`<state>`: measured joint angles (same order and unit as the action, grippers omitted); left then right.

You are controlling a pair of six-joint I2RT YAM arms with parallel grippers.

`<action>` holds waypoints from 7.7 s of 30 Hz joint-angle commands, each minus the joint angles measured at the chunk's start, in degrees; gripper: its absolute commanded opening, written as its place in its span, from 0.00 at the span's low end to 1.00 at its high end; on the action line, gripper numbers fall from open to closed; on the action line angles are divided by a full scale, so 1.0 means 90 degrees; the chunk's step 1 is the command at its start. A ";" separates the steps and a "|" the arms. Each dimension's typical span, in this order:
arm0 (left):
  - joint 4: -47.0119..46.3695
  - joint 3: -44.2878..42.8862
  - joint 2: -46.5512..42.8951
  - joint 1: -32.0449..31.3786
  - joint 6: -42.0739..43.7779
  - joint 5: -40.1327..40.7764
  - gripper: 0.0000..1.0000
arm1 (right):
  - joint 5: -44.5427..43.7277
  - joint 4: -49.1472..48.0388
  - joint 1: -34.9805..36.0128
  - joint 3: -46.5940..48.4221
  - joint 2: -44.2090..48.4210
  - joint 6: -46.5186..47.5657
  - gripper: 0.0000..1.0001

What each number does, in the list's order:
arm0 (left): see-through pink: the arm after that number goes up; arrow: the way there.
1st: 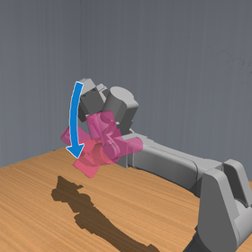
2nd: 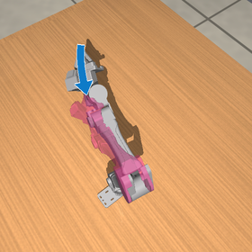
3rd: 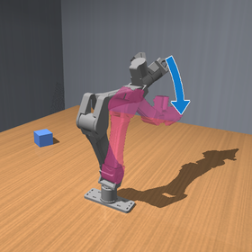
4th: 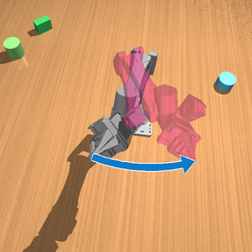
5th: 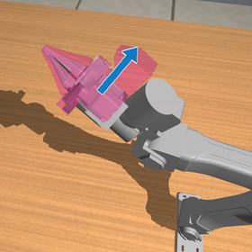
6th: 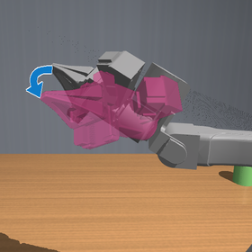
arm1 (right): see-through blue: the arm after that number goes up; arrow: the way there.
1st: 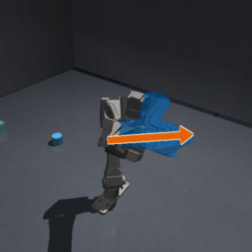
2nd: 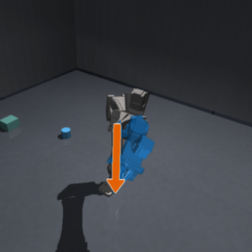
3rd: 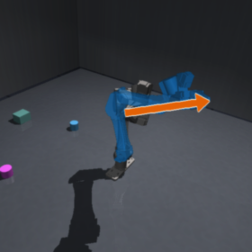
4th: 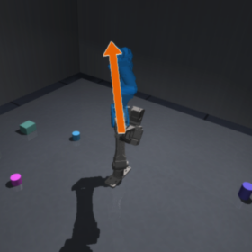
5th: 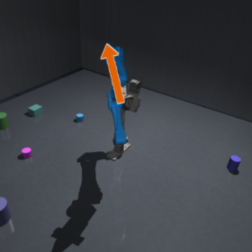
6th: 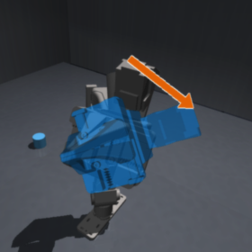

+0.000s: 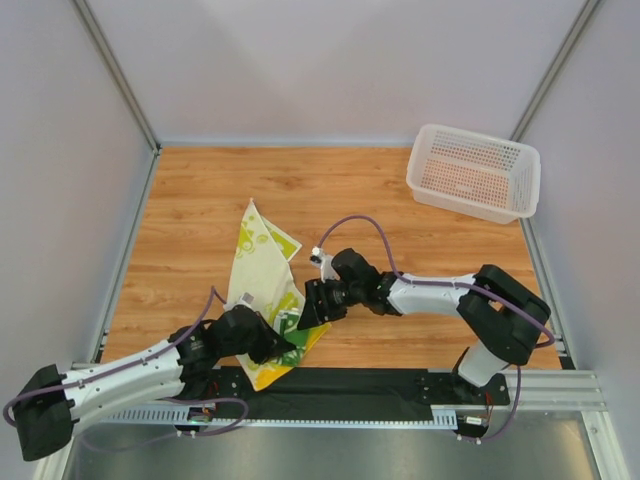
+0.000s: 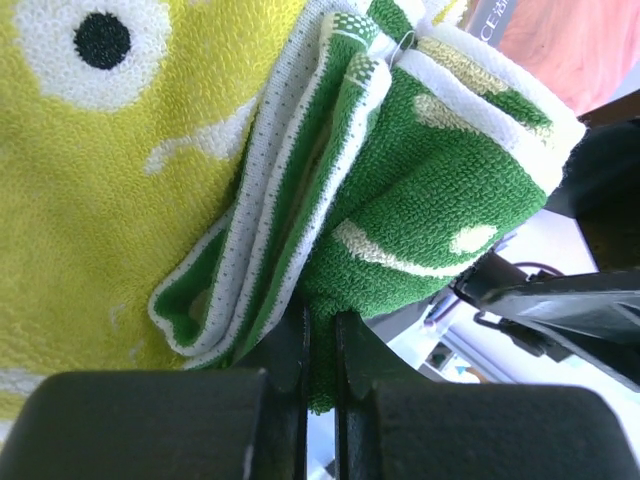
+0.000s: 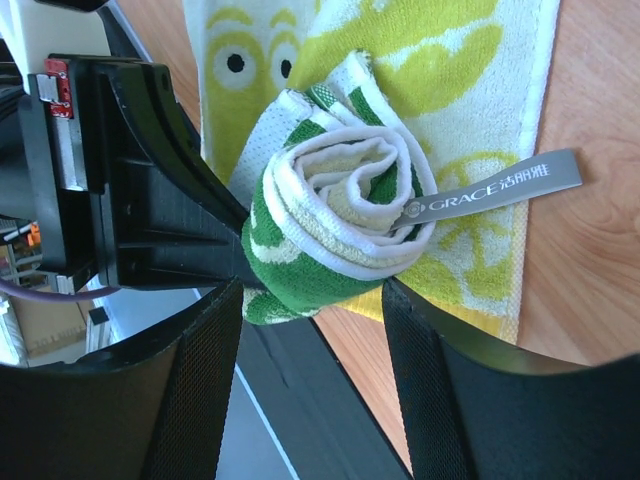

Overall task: Roll the towels
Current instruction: Roll the towel, then place the rolled towel into the container

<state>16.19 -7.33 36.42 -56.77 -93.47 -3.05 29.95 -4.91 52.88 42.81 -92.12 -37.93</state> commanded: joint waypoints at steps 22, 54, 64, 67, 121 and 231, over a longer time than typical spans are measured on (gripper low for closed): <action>0.2186 0.0766 -0.1312 0.0546 -0.0131 -0.0335 0.00 | -0.0467 -0.2853 0.0501 -0.0860 -0.0497 -0.1117 0.59; 0.2791 0.0474 -0.1391 0.0546 0.0317 -0.0072 0.34 | -0.0867 -0.2562 0.0794 -0.0294 -0.0899 -0.1216 0.00; 0.3338 -0.0825 -0.0611 0.0546 0.1508 0.0329 0.50 | -0.1014 -0.0706 0.0394 0.0535 -0.0156 -0.0406 0.00; 0.3309 -0.1196 -0.0210 0.0546 0.1908 0.0592 0.52 | -0.0955 -0.0305 0.0219 0.0663 0.0088 -0.0297 0.00; 0.5662 -0.5465 -0.0209 0.0556 0.6099 0.3473 0.69 | 0.2716 0.3435 -0.7565 0.9665 -0.5427 0.1421 0.00; 0.5741 -0.5406 -0.0151 0.0732 0.5903 0.3766 0.71 | -0.0076 0.4783 -0.6443 1.0106 -0.6112 0.0885 0.13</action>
<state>67.96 -55.96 35.22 -50.52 -40.16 29.71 30.30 39.53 -6.50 130.82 -144.29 -28.34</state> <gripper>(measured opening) 0.708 0.136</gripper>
